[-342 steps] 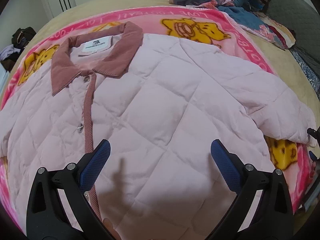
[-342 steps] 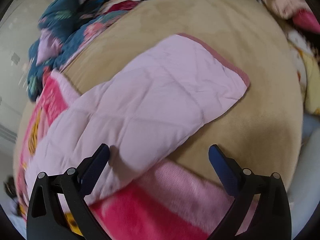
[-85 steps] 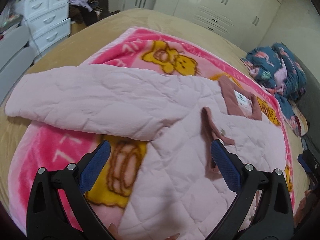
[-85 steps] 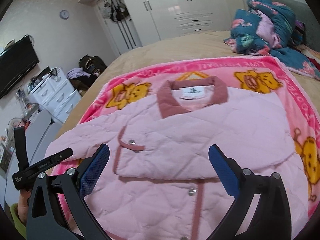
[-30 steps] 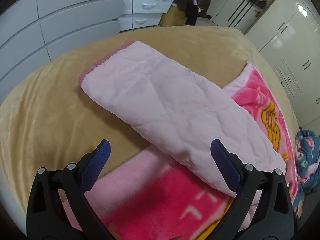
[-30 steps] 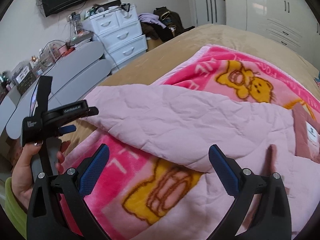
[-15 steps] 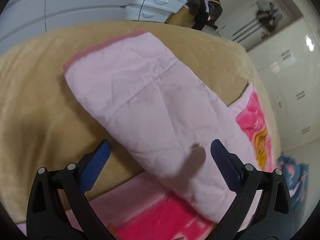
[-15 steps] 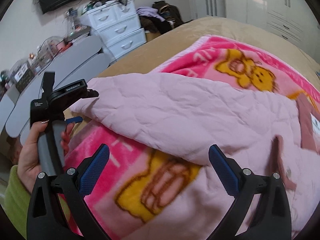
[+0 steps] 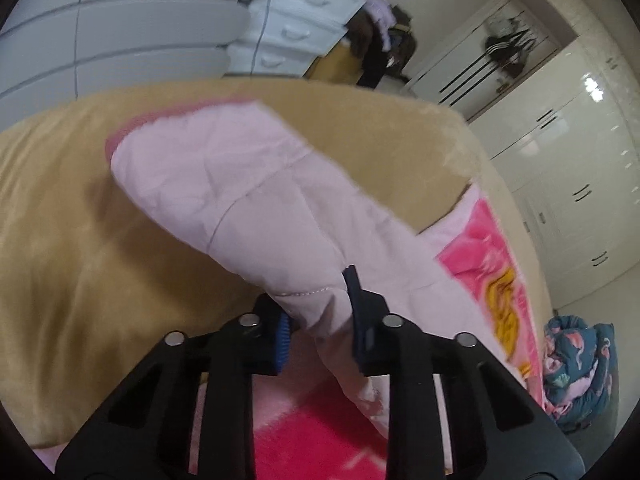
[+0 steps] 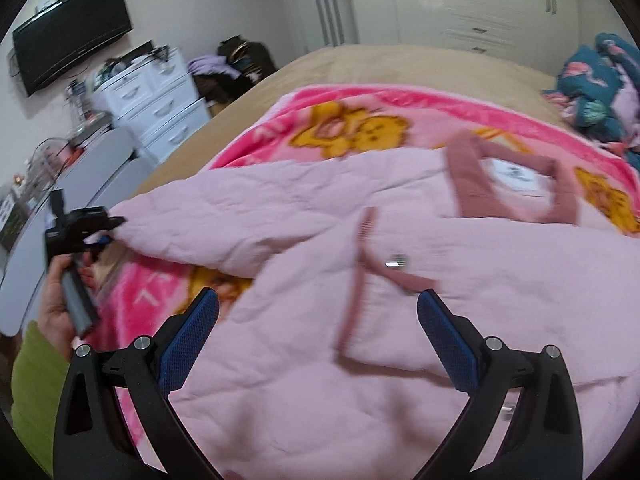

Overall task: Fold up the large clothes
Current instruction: 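Grasp the other sleeve cuff with the left tool and lift it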

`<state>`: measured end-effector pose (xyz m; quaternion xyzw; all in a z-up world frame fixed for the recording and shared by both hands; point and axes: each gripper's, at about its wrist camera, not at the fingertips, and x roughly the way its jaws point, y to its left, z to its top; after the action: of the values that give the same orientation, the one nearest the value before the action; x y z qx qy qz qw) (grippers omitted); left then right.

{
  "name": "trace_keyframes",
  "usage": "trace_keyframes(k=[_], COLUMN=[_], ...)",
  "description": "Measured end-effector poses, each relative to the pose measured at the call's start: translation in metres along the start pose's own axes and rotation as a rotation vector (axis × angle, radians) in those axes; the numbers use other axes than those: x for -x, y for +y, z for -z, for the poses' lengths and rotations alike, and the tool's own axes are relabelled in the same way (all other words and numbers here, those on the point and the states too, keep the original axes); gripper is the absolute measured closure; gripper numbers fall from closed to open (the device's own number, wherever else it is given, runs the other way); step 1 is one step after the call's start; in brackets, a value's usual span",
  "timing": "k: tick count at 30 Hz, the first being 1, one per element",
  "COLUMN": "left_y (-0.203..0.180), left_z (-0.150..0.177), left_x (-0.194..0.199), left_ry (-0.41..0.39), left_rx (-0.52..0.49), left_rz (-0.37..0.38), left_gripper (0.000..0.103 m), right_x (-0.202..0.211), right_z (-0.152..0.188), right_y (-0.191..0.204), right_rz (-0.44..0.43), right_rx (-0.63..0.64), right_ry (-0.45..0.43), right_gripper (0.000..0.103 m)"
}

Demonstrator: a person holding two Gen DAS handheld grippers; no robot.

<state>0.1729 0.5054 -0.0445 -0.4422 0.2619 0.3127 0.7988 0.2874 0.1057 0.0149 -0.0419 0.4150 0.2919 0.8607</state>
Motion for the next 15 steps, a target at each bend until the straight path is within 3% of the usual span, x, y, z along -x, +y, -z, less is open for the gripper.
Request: trace_keyframes(k=[10, 15], left_y=[-0.053, -0.072], left_z=[0.002, 0.006], left_x=[0.059, 0.083], left_ry=[-0.14, -0.168], left_rx=[-0.076, -0.1], left_rz=[0.125, 0.21], left_gripper=[0.091, 0.091], right_x=[0.052, 0.07], right_z=[0.014, 0.026], right_y=[-0.053, -0.069], right_rz=[0.084, 0.128], right_rx=[-0.081, -0.093], right_ry=[-0.067, -0.075], right_gripper=[0.004, 0.004])
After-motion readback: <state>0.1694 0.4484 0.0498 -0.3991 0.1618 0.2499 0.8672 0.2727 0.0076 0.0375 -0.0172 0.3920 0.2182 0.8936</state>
